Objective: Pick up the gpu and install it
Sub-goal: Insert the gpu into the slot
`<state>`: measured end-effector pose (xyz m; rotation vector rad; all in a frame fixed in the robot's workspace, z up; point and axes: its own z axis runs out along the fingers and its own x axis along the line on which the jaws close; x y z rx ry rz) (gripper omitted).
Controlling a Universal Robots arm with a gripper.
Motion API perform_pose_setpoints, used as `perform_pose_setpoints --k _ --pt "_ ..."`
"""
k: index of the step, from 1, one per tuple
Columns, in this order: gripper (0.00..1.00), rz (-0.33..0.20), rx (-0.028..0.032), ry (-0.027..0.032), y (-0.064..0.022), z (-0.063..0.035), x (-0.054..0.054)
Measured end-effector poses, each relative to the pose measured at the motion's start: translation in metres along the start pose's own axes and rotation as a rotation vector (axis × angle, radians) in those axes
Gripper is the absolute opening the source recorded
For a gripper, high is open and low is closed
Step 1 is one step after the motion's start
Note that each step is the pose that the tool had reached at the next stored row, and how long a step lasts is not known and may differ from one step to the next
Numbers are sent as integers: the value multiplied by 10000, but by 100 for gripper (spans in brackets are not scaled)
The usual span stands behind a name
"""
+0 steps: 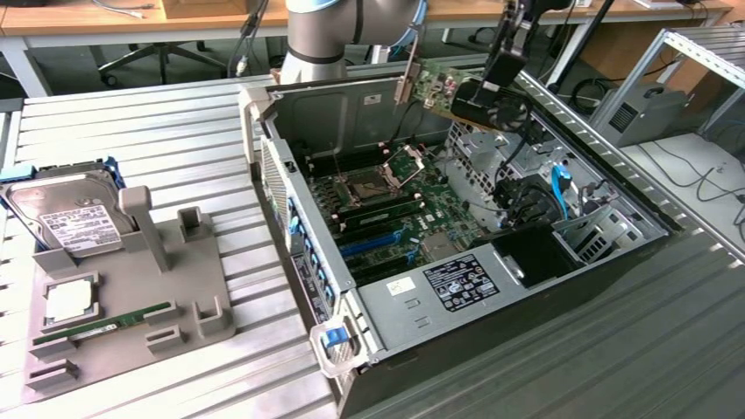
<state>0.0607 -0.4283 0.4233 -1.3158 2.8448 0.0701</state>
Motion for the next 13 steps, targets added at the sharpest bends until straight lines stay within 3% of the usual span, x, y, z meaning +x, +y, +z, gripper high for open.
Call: perform_pose_setpoints --k 13 --pt "27 -1917 -47 73 11 0 -13"
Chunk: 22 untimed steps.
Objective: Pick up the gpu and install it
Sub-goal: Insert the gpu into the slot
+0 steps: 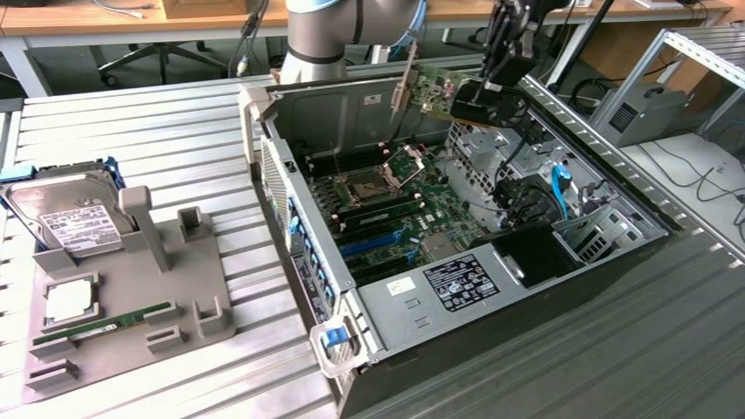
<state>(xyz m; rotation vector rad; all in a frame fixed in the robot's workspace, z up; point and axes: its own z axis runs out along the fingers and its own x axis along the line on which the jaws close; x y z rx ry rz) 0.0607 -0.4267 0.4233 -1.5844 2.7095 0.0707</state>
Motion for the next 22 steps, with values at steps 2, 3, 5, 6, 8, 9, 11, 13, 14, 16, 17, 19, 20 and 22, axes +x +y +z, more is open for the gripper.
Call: perform_pose_setpoints --k 2,3,5,6,8,9,11,13,14,16,17,19,20,22 --pt "27 -398 -10 15 2 0 -3" --pt "27 -531 -13 20 3 0 -4" --pt "27 -791 -20 30 4 0 -6" --pt "27 -946 -24 36 4 0 -7" --pt "27 -1259 -31 48 4 0 -8" --pt "27 -1415 -35 53 5 1 -8" --pt "27 -1736 -43 66 5 0 -9" --pt "27 -2086 -52 79 6 1 -10" --pt "27 -2238 -55 85 6 1 -10" --pt "27 -2583 -64 98 7 1 -12" --pt "27 -2728 -67 103 7 1 -12" --pt "27 -3085 -76 116 8 1 -14" --pt "27 -3220 -79 122 8 1 -14" --pt "27 -3483 -86 132 8 1 -15"
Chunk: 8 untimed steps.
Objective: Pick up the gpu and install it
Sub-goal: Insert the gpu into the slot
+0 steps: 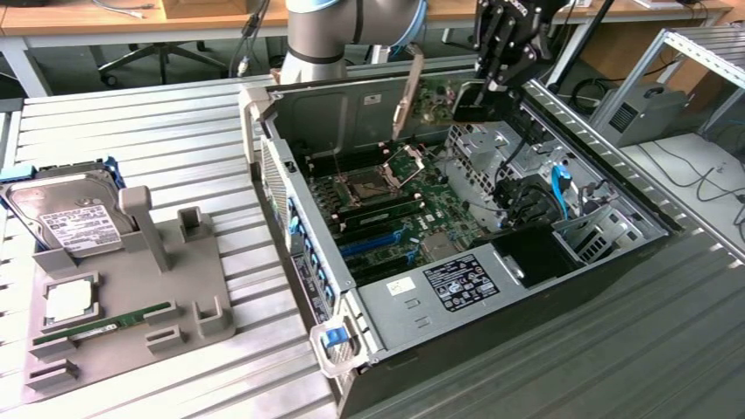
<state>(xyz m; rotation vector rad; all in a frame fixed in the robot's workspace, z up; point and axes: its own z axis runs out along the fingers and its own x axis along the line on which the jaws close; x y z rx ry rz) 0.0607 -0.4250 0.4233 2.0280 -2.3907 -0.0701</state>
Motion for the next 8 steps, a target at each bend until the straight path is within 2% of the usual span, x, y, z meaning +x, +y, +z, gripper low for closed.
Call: perform_pose_setpoints --k 2,8 --pt "27 -208 -5 7 0 0 0" --pt "27 -220 -5 8 0 0 0"
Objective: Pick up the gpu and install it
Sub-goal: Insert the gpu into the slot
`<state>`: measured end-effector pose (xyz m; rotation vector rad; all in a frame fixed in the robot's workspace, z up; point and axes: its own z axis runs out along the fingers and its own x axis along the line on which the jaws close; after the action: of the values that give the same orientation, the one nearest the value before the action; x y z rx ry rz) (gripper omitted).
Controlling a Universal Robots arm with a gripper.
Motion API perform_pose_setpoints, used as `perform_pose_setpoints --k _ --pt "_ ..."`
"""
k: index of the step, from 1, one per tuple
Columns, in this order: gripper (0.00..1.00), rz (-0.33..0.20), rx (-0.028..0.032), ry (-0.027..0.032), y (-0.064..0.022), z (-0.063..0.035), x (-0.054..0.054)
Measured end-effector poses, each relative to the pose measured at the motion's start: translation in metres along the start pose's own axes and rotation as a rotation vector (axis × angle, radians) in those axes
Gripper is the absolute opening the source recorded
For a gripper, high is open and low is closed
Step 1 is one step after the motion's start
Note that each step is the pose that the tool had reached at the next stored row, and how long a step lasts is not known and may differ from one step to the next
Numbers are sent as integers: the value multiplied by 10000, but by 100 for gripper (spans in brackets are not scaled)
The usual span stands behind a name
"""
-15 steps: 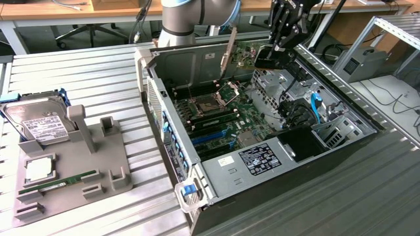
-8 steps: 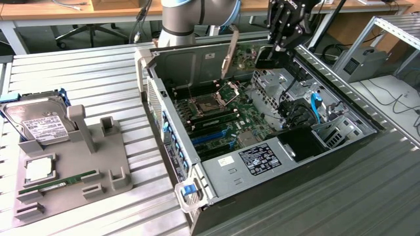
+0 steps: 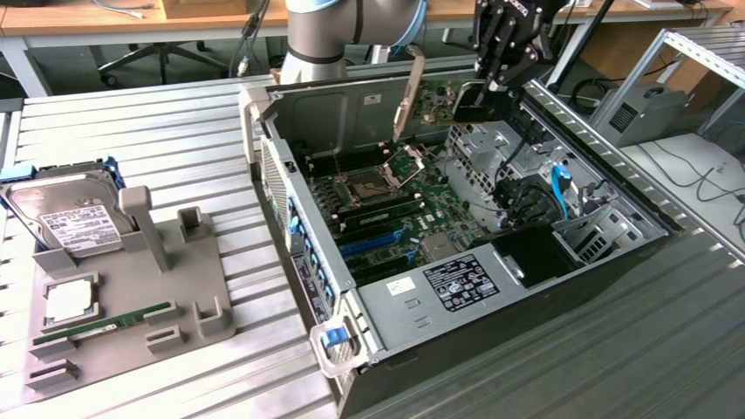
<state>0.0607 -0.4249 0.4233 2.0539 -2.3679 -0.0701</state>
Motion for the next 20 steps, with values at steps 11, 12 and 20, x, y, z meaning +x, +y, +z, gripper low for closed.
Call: perform_pose_setpoints --k 11,12,20 --pt "27 -967 -24 36 0 3 0" --pt "27 -1032 -25 37 1 6 0" --pt "27 -1073 -35 -80 33 8 5"
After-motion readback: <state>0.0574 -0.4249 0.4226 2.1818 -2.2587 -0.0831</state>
